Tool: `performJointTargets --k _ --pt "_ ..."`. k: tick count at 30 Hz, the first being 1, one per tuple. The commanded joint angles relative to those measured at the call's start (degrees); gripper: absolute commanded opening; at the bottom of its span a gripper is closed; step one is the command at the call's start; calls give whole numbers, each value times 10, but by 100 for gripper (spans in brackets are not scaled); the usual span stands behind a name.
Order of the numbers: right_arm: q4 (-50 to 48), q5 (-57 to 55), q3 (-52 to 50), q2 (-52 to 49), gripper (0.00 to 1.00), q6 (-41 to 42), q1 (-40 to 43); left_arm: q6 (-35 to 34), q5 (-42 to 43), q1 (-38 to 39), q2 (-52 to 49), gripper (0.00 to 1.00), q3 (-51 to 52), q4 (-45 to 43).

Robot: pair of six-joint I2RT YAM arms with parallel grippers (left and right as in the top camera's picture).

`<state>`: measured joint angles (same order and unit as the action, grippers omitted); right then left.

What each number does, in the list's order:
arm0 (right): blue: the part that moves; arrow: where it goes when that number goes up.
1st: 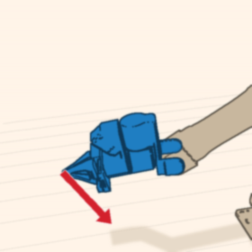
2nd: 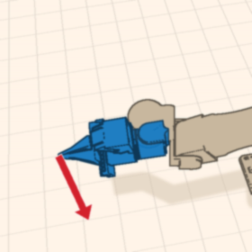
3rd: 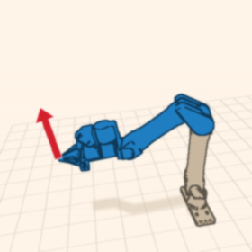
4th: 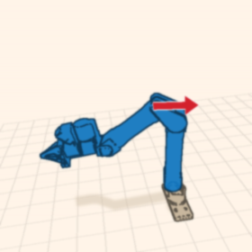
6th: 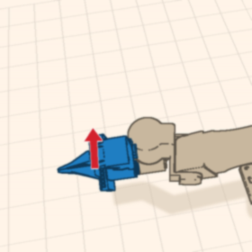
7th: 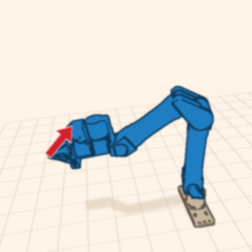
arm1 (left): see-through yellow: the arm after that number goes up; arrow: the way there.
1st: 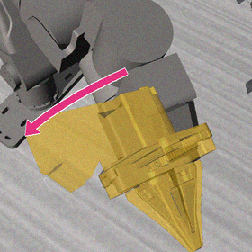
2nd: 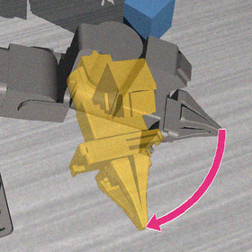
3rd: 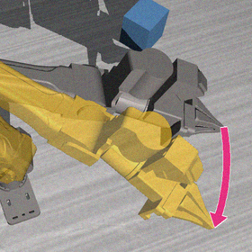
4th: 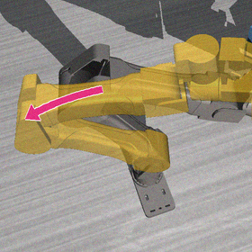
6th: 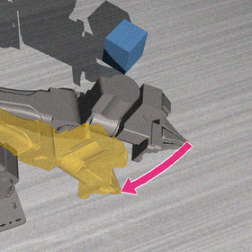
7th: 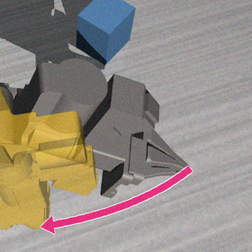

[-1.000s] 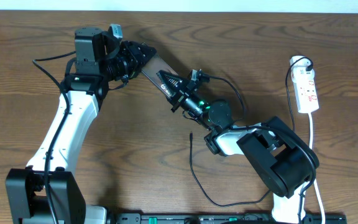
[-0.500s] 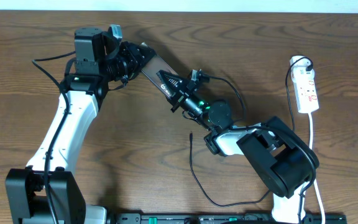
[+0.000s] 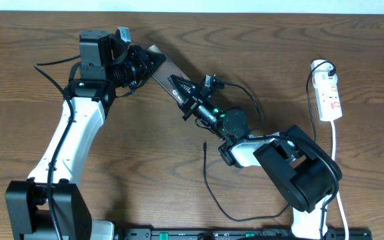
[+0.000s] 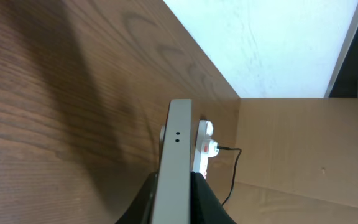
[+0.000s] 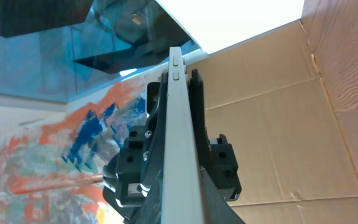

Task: Plug charger to phone and switch on socket
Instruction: 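Hold the phone upright with both grippers, adjusting the grip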

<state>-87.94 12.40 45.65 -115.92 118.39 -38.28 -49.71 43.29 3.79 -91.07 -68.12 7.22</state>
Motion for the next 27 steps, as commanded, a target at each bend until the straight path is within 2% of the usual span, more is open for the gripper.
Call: performJointTargets --k 1,23,27 --pt "-23 -1 6 -2 1 -8 -8 12 6 1 0 8 -3 0" --pt "-23 -1 6 -2 2 -8 -8 17 -14 1 0 8 -3 0" --pt "-23 -1 6 -2 11 -8 -8 17 -14 1 0 8 -3 0"
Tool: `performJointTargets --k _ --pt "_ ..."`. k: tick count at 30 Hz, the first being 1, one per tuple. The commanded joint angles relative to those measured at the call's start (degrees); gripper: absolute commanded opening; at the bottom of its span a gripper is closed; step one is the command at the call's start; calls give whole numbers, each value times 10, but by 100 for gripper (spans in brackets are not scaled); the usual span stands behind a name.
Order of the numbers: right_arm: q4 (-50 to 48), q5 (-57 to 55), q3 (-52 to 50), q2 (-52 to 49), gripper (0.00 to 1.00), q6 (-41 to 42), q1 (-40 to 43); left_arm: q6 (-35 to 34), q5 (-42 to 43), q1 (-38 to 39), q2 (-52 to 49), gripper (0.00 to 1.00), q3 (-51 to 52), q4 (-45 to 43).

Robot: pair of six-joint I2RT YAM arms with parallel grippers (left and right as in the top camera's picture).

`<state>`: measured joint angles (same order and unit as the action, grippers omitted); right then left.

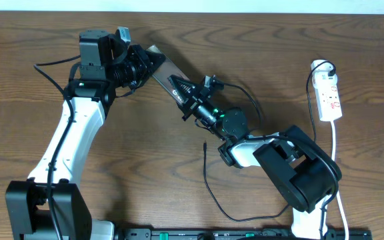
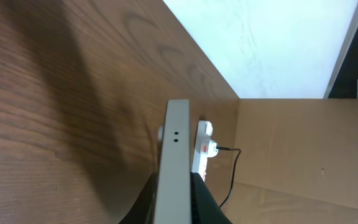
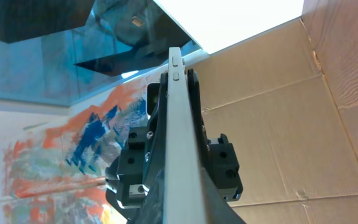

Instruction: Plug charger to phone and switch on socket

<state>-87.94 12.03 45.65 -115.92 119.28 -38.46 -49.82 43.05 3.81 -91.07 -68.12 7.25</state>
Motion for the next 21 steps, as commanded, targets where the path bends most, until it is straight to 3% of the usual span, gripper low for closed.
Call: performJointTargets --k 1,10,13,15,16,21 --pt "-23 3 6 -2 13 -17 -6 18 -11 1 0 8 -3 0" --pt "-23 3 6 -2 40 -17 -6 18 -11 1 0 8 -3 0" --pt "-23 3 6 -2 64 -17 -7 18 -11 1 0 7 -3 0" --pt "-24 3 6 -2 91 -17 -7 18 -11 1 0 8 -3 0" --pt "-23 3 6 -2 99 -17 -7 18 -11 1 0 8 -3 0" --pt "-23 3 6 -2 99 -17 -7 18 -11 1 0 8 -3 0"
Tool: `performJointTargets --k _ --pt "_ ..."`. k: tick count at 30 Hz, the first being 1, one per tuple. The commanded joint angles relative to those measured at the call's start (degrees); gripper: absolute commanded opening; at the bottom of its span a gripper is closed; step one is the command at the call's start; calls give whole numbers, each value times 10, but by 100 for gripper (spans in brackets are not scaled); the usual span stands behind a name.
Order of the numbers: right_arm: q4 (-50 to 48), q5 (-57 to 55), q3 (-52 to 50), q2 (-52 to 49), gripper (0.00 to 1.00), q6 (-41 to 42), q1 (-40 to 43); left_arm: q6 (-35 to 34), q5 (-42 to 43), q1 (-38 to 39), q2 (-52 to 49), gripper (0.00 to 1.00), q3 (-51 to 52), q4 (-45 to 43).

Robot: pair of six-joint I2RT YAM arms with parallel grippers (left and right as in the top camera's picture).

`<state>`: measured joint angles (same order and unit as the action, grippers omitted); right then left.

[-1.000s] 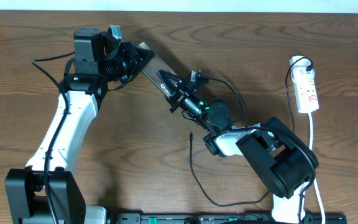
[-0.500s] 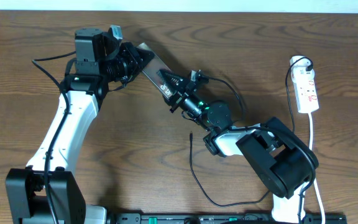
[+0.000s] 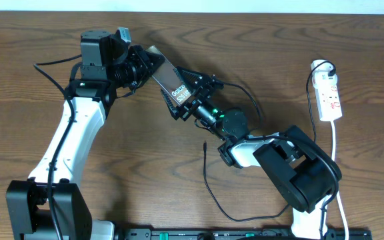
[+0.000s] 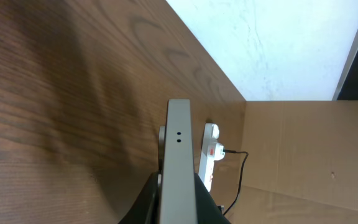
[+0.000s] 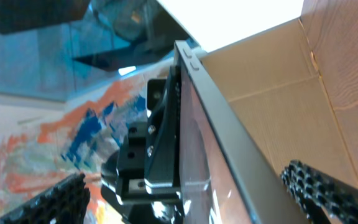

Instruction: Plug charger to phone and switch on socket

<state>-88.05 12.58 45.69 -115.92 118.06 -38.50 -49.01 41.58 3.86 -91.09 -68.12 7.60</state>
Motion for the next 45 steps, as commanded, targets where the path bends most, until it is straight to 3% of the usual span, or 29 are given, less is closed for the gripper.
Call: performJointTargets --k 1,14,21,26,35,37,40,45 --pt "-22 -2 5 -2 99 -5 -6 10 3 1 0 8 -3 -3" --pt "-22 1 4 -2 99 -5 -5 23 28 -42 0 7 -3 -2" --pt "-15 17 4 -2 99 -7 1 30 109 -122 0 7 -3 -2" --pt "28 37 4 -2 99 -15 4 65 225 -176 0 8 -3 -8" --pt "47 80 4 -2 99 -217 23 234 478 -230 0 7 -3 -8" --pt "47 108 4 -2 98 -264 35 252 486 -238 0 7 -3 -3" --pt "51 161 4 -2 88 -309 59 269 486 -245 0 8 -3 -4" --pt "68 256 5 4 98 -361 112 308 486 -247 0 8 -3 -4"
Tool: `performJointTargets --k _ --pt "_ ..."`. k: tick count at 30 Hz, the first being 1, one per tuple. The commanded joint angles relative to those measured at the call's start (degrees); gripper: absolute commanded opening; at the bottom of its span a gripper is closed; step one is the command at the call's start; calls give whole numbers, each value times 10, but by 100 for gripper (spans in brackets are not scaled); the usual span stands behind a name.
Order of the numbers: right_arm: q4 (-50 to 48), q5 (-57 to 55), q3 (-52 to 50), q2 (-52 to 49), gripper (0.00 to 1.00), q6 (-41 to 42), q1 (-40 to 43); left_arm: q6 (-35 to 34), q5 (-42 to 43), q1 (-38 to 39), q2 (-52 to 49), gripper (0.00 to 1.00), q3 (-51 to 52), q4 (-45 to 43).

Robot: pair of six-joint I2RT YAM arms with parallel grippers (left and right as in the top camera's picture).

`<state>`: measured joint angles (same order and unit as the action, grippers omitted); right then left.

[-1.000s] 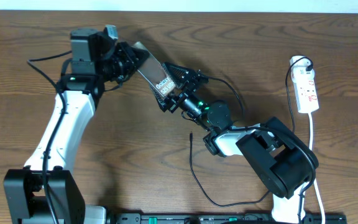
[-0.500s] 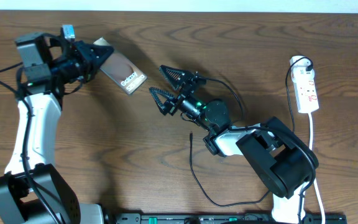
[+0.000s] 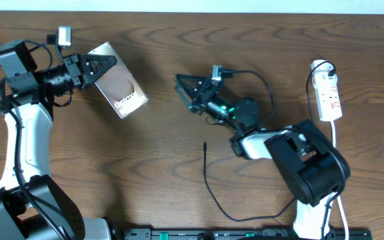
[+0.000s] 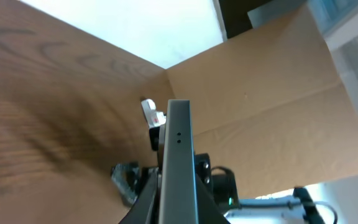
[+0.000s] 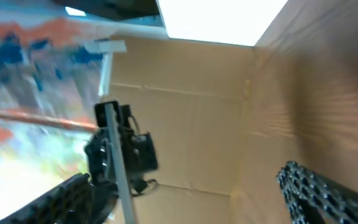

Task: Plug charger to phone and switch on socket
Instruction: 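Move the right gripper down over the black cable's plug end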

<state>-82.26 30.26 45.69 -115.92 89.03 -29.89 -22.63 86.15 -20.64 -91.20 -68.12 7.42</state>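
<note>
The phone, a glossy slab with a brownish face, is held tilted above the table's far left, with my left gripper shut on its upper end. The left wrist view shows the phone edge-on between the jaws. My right gripper stands open near the table's middle, apart from the phone, with nothing between its fingers. The black charger cable lies on the table, its free plug end below the right gripper. The white socket strip lies at the far right.
A white lead runs from the socket strip down the table's right edge. The right arm's dark body sits over the lower right. Cardboard walls stand beyond the table. Bare wood lies between the two grippers.
My left arm has moved to the table's far left, the phone still in its gripper. The right gripper, open around the phone's end before, now stands open and apart from it.
At the first two moments both grippers were shut on the phone, held between them above the table's upper middle. Then the right gripper stood open around the phone's lower end. Now the left gripper alone holds the phone, far left.
</note>
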Motion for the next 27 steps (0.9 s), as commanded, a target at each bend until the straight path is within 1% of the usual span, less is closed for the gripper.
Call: performJointTargets --k 1,5,9,13,17,20,21,24,27 --pt "25 94 6 8 99 -82 34 54 40 -2 2 7 -3 -2" --pt "139 147 18 33 99 -154 60 106 40 -2 2 7 -3 -2" --pt "337 169 52 67 99 -263 71 157 40 -2 -1 7 -3 -2" --pt "564 158 115 96 99 -386 70 158 22 -2 -13 8 -3 0" --pt "777 116 193 103 99 -478 63 158 -15 -1 -40 7 -3 29" --pt "922 49 242 103 99 -528 53 158 -24 0 -70 7 -3 50" --pt "986 14 266 103 99 -549 47 165 -24 1 -86 8 -3 58" --pt "1077 -35 300 103 99 -565 38 166 -24 7 -119 8 -3 64" --pt "1127 -60 315 103 99 -566 33 166 -24 15 -149 8 -3 71"
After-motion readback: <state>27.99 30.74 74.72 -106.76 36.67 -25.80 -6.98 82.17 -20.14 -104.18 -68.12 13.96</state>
